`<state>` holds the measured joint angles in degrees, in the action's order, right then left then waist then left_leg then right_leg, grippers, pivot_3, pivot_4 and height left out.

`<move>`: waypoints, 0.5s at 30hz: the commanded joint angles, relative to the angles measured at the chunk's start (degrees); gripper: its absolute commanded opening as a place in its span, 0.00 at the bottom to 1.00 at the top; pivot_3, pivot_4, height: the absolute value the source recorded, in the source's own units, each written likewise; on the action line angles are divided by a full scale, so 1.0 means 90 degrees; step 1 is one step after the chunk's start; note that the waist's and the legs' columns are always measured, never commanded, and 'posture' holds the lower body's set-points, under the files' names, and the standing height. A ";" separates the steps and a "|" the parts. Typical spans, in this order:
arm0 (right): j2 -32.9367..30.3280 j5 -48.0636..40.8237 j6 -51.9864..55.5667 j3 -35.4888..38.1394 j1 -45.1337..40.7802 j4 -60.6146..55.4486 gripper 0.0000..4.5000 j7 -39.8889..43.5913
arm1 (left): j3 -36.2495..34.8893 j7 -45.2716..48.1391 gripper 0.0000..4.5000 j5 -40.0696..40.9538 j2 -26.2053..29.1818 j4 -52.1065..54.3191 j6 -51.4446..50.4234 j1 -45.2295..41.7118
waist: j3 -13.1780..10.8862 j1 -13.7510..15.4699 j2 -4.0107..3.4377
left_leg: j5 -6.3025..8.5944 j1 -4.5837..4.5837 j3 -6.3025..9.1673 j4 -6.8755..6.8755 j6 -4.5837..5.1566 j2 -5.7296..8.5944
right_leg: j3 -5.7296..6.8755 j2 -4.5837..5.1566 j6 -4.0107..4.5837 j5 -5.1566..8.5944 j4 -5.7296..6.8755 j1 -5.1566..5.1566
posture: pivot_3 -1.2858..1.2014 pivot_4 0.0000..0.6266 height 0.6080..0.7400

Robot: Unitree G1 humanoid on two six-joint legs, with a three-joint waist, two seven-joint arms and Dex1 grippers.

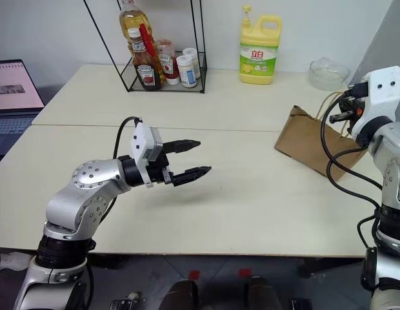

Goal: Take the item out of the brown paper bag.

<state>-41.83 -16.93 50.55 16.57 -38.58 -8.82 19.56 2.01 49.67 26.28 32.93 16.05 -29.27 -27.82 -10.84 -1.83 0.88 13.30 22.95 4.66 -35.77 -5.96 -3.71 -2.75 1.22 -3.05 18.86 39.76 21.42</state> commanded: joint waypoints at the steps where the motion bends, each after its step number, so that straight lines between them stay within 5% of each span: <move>1: -0.0256 0.0065 -0.0133 -0.0022 -0.0224 -0.0048 0.00 0.0135 | -0.0084 0.0040 0.87 -0.0015 0.0079 0.0134 0.0135 -0.0038 | 0.0000 0.0000 0.0000 | 0.0000 0.0000 0.0000 0.0000 0.0000 0.0000 | 0.0000 0.0000 0.0000 0.0000 0.0000 0.0000 | 0.52 0.24 1.00; 15: -0.1141 0.0748 -0.2445 -0.1225 -0.1260 0.1426 0.00 0.1907 | -0.0417 -0.0025 0.87 0.0304 0.0294 0.0324 -0.0180 0.0194 | -0.0019 -0.0017 -0.0021 | 0.0000 0.0003 -0.0003 0.0002 0.0000 -0.0001 | -0.0002 0.0000 0.0000 0.0000 -0.0010 0.0005 | 0.52 0.24 1.00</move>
<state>-50.35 -11.43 32.89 5.02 -46.56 4.02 35.08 0.22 49.44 27.21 34.85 16.20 -30.30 -26.13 -11.01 -1.99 0.69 13.30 22.98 4.62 -35.75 -5.96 -3.72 -2.79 1.22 -3.05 18.85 39.67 21.48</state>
